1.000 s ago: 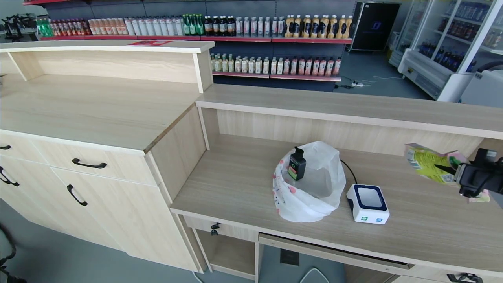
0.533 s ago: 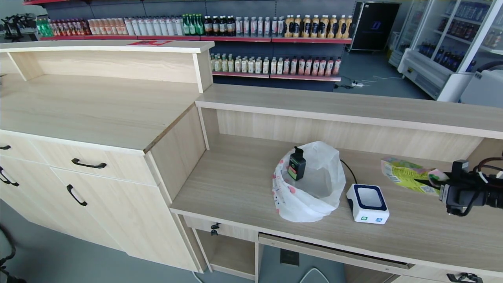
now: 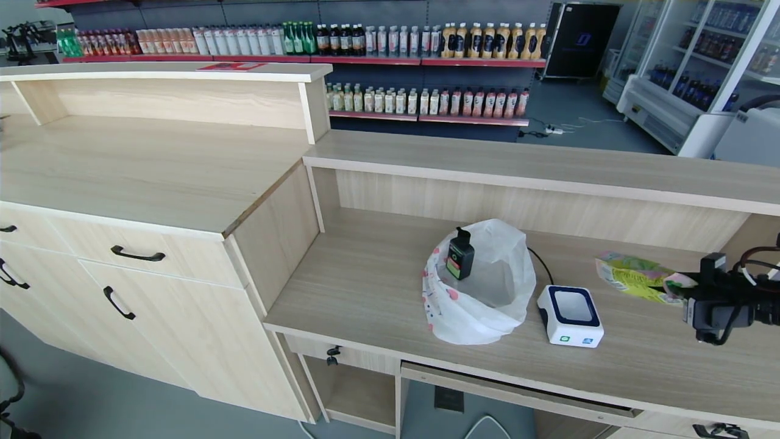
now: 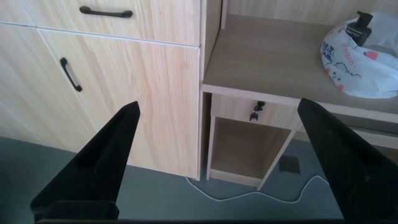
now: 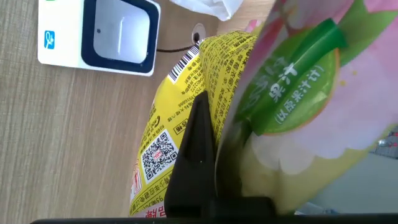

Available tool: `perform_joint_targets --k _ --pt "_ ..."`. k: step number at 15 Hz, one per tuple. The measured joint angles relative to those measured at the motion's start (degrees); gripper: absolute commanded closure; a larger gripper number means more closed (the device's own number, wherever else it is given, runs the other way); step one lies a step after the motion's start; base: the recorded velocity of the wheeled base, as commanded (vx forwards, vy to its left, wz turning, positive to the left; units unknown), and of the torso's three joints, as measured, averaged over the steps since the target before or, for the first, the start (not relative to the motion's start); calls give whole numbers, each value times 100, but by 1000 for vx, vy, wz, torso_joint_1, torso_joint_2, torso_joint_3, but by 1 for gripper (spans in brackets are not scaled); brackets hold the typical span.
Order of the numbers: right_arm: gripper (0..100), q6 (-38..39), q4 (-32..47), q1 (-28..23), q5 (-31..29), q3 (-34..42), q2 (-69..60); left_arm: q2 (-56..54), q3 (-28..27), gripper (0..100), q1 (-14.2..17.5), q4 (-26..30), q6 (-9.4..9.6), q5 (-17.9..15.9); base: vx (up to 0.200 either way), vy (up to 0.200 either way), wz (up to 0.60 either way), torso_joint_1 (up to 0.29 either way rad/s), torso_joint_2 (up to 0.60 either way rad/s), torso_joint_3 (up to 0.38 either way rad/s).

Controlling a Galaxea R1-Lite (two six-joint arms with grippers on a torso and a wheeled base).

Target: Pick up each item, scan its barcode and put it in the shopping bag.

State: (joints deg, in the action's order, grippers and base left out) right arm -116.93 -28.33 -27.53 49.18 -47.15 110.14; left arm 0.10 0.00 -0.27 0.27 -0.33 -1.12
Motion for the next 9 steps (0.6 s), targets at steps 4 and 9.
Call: perform_joint_targets --k 4,9 --pt "100 -490 636 -216 -10 -44 28 0 0 0 0 -2 1 -2 0 0 0 0 0 0" --pt "100 -678 668 -161 -10 -177 110 0 0 0 0 0 0 0 0 0 0 0 0 0"
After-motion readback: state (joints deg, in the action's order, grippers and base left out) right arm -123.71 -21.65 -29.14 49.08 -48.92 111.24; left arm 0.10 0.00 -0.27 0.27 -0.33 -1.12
